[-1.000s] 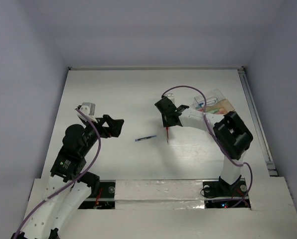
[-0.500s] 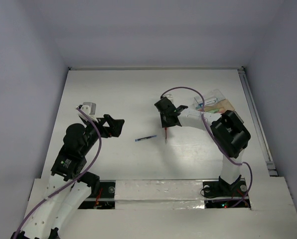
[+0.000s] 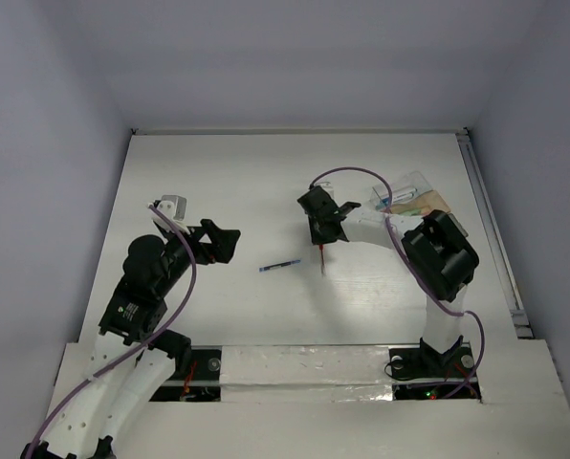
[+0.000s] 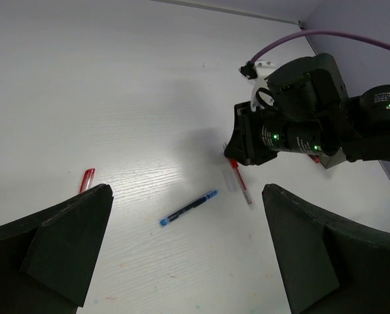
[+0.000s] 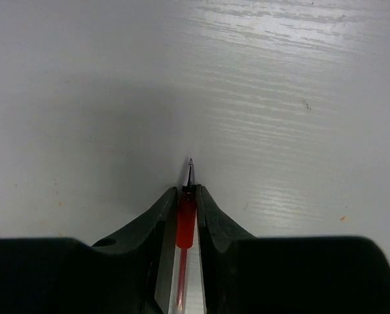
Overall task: Sort the stationery into containers
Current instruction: Pick up the pen from the center of the board.
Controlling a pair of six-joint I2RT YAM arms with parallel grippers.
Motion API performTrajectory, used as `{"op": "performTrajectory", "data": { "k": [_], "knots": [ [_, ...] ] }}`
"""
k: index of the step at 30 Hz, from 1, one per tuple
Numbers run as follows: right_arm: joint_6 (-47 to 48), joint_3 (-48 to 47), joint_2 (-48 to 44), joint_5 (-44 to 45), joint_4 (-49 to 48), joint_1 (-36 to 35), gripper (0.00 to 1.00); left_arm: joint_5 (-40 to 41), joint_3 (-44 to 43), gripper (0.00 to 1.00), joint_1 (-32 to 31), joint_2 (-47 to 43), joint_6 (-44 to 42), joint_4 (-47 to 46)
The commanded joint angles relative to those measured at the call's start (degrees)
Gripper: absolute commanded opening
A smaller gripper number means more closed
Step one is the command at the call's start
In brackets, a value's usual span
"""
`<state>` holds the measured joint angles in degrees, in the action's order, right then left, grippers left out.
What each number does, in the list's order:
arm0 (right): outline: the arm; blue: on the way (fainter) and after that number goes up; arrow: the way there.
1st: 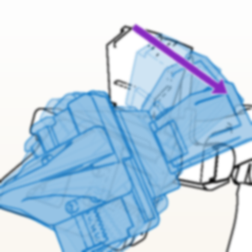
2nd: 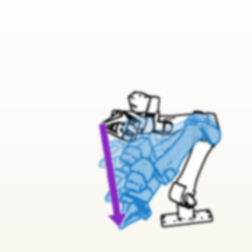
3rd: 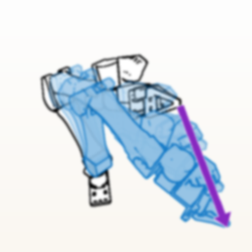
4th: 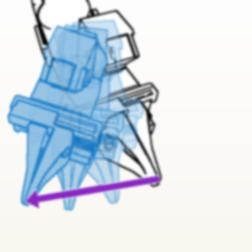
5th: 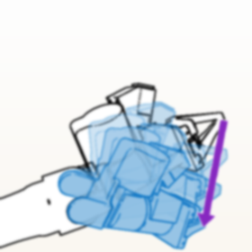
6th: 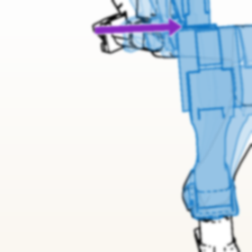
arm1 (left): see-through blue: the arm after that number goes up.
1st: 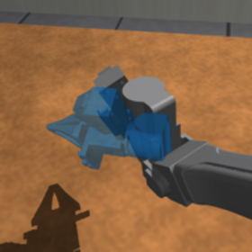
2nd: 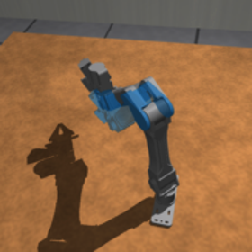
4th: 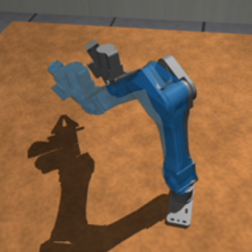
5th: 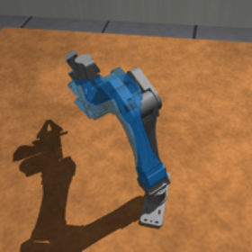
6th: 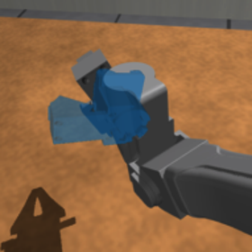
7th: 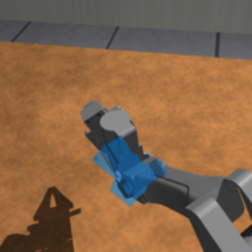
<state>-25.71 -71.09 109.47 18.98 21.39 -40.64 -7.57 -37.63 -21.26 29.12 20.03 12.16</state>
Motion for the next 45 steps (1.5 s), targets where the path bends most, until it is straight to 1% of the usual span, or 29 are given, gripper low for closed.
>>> {"op": "performTrajectory", "data": {
  "k": [1, 4, 5, 6, 9, 16, 21, 24, 25, 27, 28, 30, 31, 33, 34, 37, 40, 45],
  "knots": [
    [0.1, 0.3, 1.1, 1.2, 1.1, 1.2, 0.23, -1.8, -0.6, 0.99, 0.3, 0.7, 0.1, -3.2],
    [0.1, 0.4, 1.2, 1.4, 0.9, 1.7, 0.21, -2.4, -0.5, 0.98, 0.3, 1.0, 0.1, -3.3],
    [0.1, 0.6, 1.0, 1.4, 0.8, 1.7, 0.17, -2.6, -0.5, 0.98, 0.3, 1.1, 0.1, -3.4],
    [0.1, 0.6, 0.9, 1.3, 0.8, 2.2, 0.09, -2.7, -0.5, 0.98, 0.3, 1.1, 0.1, -3.4],
    [0.5, 0.3, -0.2, 2.0, 0.3, 2.2, 0.0, -3.0, -0.5, 0.98, 0.3, 1.4, 0.1, -3.5],
    [3.2, -1.1, -4.4, 3.8, -1.3, 2.2, 0.0, -6.8, -0.3, 0.95, 0.9, 3.4, -0.1, -4.5],
    [5.1, 0.6, -10.8, 0.9, -5.8, 2.2, 0.0, -11.5, 0.4, 0.93, 0.9, 3.1, -0.1, -6.0],
    [5.3, 3.8, -15.8, -4.8, -11.9, 2.2, 0.0, -14.7, 0.7, 0.91, 0.9, 4.2, -0.1, -7.2],
    [4.7, 4.7, -16.9, -8.2, -15.7, 2.2, 0.0, -15.6, 0.8, 0.89, 0.9, 5.3, -0.1, -7.3],
    [3.0, 7.1, -19.6, -11.1, -19.4, 1.6, 0.0, -17.9, 0.9, 0.88, 0.9, 6.6, 0.1, -7.7],
    [1.1, 7.8, -20.2, -13.7, -24.1, 0.9, 0.0, -18.7, 1.0, 0.84, 0.9, 7.8, 0.2, -7.9],
    [-1.1, 9.4, -21.5, -15.8, -28.4, 0.0, 0.0, -20.7, 1.2, 0.79, 0.9, 8.8, 0.3, -8.4],
    [-3.3, 9.7, -21.7, -17.6, -32.6, -1.0, 0.0, -21.2, 1.2, 0.75, 0.9, 9.7, 0.4, -8.6],
    [-5.3, 10.1, -21.8, -18.5, -36.7, -2.2, 0.0, -22.4, 1.3, 0.7, 0.9, 10.4, 0.7, -9.0],
    [-7.0, 10.1, -21.8, -18.5, -40.3, -2.9, 0.0, -22.4, 1.3, 0.66, 0.9, 10.9, 0.8, -9.0],
    [-8.6, 9.6, -20.6, -21.5, -47.3, -5.6, 0.0, -22.2, 1.3, 0.62, 0.9, 11.8, 1.2, -9.1],
    [-10.5, 9.4, -19.6, -22.4, -53.3, -7.3, 0.0, -22.0, 1.6, 0.6, 0.9, 12.5, 1.3, -8.7],
    [-13.0, 9.4, -18.2, -23.6, -59.2, -9.5, 0.0, -20.5, 1.2, 0.57, 0.9, 13.9, 1.3, -7.7]
  ]
}}
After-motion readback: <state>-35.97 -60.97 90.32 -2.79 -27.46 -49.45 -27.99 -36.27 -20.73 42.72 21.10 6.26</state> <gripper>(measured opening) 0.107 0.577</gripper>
